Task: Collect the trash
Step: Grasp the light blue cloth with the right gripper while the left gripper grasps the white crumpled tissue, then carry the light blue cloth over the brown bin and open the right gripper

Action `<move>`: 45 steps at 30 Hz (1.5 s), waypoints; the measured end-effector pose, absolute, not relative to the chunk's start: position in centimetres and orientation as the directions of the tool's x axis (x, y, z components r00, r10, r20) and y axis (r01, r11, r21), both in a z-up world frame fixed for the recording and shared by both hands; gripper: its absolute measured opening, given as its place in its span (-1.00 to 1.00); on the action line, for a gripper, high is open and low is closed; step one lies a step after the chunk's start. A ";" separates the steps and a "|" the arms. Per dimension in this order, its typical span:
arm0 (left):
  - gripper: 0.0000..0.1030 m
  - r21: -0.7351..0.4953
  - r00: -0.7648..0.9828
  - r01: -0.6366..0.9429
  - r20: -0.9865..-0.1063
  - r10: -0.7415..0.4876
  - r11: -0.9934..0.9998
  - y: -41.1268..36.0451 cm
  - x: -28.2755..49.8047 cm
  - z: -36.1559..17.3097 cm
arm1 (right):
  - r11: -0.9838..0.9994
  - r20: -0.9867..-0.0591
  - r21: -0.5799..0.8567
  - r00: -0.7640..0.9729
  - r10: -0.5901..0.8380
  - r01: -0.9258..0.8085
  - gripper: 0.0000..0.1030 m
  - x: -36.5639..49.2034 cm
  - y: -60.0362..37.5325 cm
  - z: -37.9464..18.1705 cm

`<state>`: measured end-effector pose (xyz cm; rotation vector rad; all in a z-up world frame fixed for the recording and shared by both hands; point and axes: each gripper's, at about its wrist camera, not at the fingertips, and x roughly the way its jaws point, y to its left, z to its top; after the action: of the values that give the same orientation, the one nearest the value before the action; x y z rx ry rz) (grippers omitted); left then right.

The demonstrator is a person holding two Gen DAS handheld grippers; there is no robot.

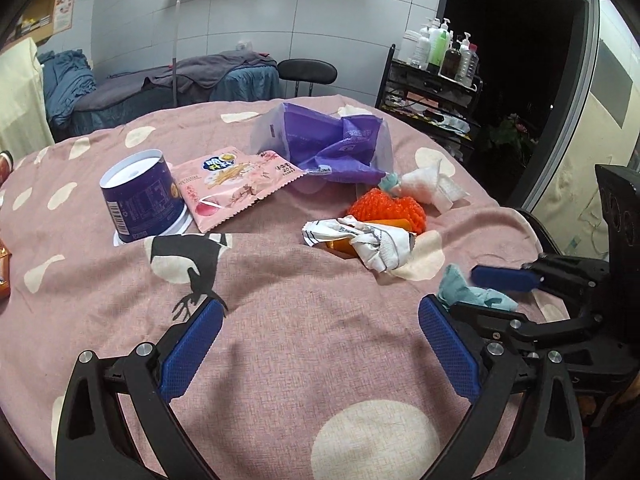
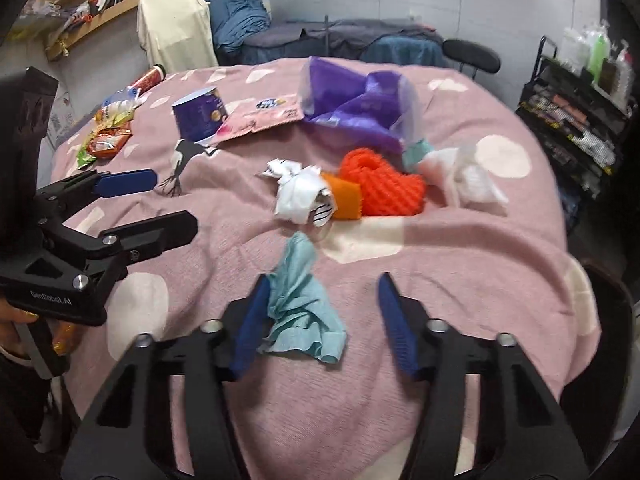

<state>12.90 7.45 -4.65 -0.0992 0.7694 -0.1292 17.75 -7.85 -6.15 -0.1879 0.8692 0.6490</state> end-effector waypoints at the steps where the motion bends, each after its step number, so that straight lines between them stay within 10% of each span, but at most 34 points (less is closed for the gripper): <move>1: 0.89 -0.143 0.705 0.087 -0.691 -0.163 0.986 7.4 13.1 -4.7 | 0.790 -0.753 0.113 0.467 0.464 -0.603 -0.42 17.6 -8.0 -6.1; 22: 0.39 -0.087 0.617 0.159 -0.769 -0.168 0.983 1.1 20.1 -5.6 | 0.863 -0.680 0.190 0.571 0.459 -0.468 -0.62 16.1 -15.7 -4.2; 29: -0.22 -0.113 0.600 0.098 -0.786 -0.149 0.989 2.4 20.8 -6.3 | 0.875 -0.674 0.215 0.582 0.455 -0.435 -0.62 16.0 -17.3 -4.7; 45: -0.28 -0.198 0.746 0.101 -0.633 -0.206 0.975 3.6 14.4 -2.6 | 0.887 -0.629 0.259 0.630 0.455 -0.382 -0.62 15.1 -20.2 -4.7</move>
<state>14.45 3.55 -2.58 -0.1552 0.7101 -0.1690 15.12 -20.20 -4.70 0.1044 0.7492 0.4799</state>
